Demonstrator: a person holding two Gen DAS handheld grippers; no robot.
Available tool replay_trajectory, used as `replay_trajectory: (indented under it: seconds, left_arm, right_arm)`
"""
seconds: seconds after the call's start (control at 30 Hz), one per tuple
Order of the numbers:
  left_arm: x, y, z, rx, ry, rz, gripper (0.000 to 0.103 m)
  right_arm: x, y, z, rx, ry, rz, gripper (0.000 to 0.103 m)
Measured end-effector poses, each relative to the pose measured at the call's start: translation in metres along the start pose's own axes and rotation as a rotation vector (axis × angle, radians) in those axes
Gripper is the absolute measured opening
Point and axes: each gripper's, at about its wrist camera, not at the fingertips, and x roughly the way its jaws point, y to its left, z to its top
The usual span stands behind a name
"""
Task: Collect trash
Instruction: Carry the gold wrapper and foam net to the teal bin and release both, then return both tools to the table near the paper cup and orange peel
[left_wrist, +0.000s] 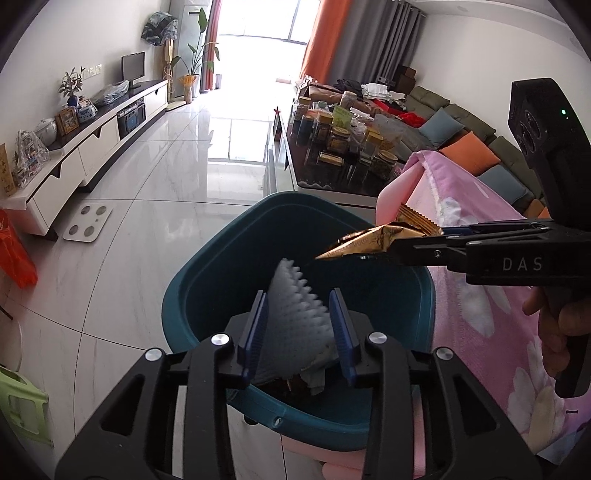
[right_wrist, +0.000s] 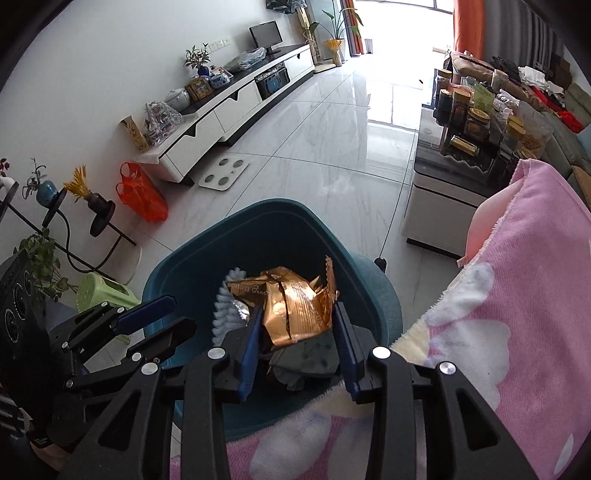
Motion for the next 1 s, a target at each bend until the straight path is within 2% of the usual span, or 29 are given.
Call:
replay_trajectory:
  seconds: [0.1,0.4,0.53,0.73,0.83,0.9,1.0]
  left_arm:
    - [-0.004,0.004,-0.002,-0.004,-0.021,0.0,0.042]
    - [-0.036,0.004,0.002,0.0,-0.119,0.042,0.074]
    - [-0.054,0.0,0.005,-0.005,-0.166,0.045,0.079]
    - [-0.079,-0.028,0.013,0.037,-0.219,-0.008,0.09]
    - [-0.093,-0.049,0.013,0.068,-0.247,-0.046,0.094]
    - [-0.102,-0.067,0.014,0.095,-0.264,-0.077,0.097]
    - [-0.11,-0.096,0.014,0.143,-0.278,-0.123,0.097]
  right_arm:
    - [-0.005,-0.002,-0.001,0.016,-0.019,0.022,0.051]
    - [-0.03,-0.008,-0.007,0.061,-0.098,0.083,0.06]
    - [-0.056,-0.018,-0.017,0.099,-0.162,0.125,0.063]
    - [-0.105,-0.039,-0.044,0.162,-0.283,0.155,0.068]
    - [-0.13,-0.046,-0.064,0.173,-0.343,0.122,0.069]
    - [-0.146,-0.053,-0.081,0.187,-0.384,0.108,0.074]
    - [-0.164,-0.065,-0.107,0.22,-0.436,0.077,0.077]
